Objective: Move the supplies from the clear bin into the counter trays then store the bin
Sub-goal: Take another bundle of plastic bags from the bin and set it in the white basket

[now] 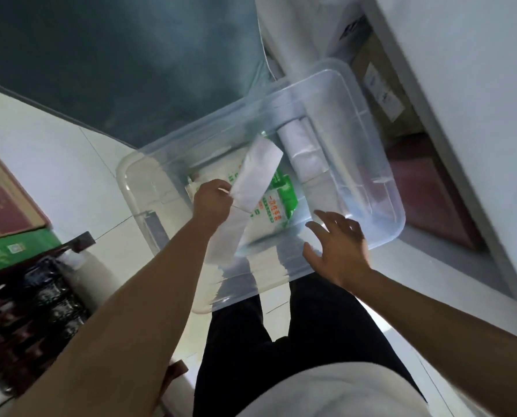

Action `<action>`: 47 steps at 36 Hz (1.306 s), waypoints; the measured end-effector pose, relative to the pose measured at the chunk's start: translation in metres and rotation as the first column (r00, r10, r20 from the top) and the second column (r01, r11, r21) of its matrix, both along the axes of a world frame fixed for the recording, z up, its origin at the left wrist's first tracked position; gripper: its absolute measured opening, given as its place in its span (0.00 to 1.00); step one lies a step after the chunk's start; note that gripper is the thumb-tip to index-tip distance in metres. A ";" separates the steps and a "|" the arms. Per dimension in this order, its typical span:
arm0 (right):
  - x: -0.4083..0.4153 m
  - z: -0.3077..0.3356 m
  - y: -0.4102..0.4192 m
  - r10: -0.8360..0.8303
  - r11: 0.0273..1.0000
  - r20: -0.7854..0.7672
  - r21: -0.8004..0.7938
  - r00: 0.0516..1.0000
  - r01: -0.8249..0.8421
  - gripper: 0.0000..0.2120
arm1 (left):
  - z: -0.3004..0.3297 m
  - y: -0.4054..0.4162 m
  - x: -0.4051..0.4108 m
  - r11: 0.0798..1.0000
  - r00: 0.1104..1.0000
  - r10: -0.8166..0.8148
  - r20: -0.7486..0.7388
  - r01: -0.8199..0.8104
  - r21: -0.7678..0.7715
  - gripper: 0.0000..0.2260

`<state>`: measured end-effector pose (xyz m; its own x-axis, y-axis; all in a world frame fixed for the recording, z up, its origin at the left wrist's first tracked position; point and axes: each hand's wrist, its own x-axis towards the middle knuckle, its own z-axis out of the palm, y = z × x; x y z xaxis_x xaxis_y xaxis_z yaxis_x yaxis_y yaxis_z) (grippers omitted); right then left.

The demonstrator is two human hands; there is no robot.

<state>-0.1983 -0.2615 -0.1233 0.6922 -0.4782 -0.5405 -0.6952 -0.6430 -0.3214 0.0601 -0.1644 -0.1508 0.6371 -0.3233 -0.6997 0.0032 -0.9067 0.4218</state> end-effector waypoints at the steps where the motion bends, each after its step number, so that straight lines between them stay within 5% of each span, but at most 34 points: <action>1: 0.006 0.006 -0.002 -0.057 0.996 0.002 0.073 0.998 0.057 0.23 | 0.015 0.002 0.001 0.999 0.999 0.030 -0.030 -0.031 -0.019 0.11; 5: 0.036 0.041 -0.009 -0.432 0.839 0.099 0.409 0.897 0.358 0.24 | 0.080 0.010 0.000 0.979 0.989 0.132 -0.065 -0.141 -0.151 0.09; 8: 0.064 0.074 -0.016 -0.670 0.536 -0.043 0.663 0.741 0.522 0.27 | 0.131 0.016 -0.004 0.950 0.972 0.191 -0.139 -0.218 -0.225 0.12; 12: 0.090 0.111 -0.028 -0.693 0.009 -0.315 0.895 0.648 0.445 0.20 | 0.185 0.025 -0.009 0.884 0.918 0.268 -0.292 -0.355 -0.303 0.11; 15: 0.102 0.136 -0.031 -0.685 -0.153 -0.341 0.932 0.644 0.330 0.19 | 0.213 0.032 -0.014 0.844 0.883 0.291 -0.368 -0.418 -0.336 0.10; 20: 0.113 0.179 -0.040 -0.711 -0.092 -0.246 0.961 0.658 0.259 0.18 | 0.252 0.038 -0.016 0.797 0.870 0.223 -0.440 -0.423 -0.432 0.15; 29: 0.081 0.236 -0.095 -0.852 0.101 -0.036 0.968 0.522 0.232 0.16 | 0.281 0.025 -0.037 0.884 0.855 -0.113 -0.506 -0.146 -0.444 0.30; 43: -0.036 0.273 -0.156 -0.933 0.304 0.358 0.834 -0.033 0.461 0.30 | 0.283 -0.112 -0.150 0.792 0.807 -0.337 -0.485 -0.036 -0.609 0.28; 45: -0.052 0.273 -0.171 -0.895 0.361 0.445 0.776 -0.042 0.518 0.29 | 0.288 -0.131 -0.163 0.776 0.805 -0.386 -0.450 0.019 -0.631 0.29; 47: -0.066 0.266 -0.185 -0.822 0.456 0.566 0.591 0.060 0.666 0.29 | 0.292 -0.146 -0.177 0.763 0.801 -0.436 -0.411 0.086 -0.641 0.31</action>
<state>-0.2638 -0.4463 0.1430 0.1253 -0.9714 -0.2016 -0.2311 0.1690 -0.9581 -0.1164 -0.3099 0.1412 0.0675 -0.8585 -0.5084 0.1749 -0.4915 0.8532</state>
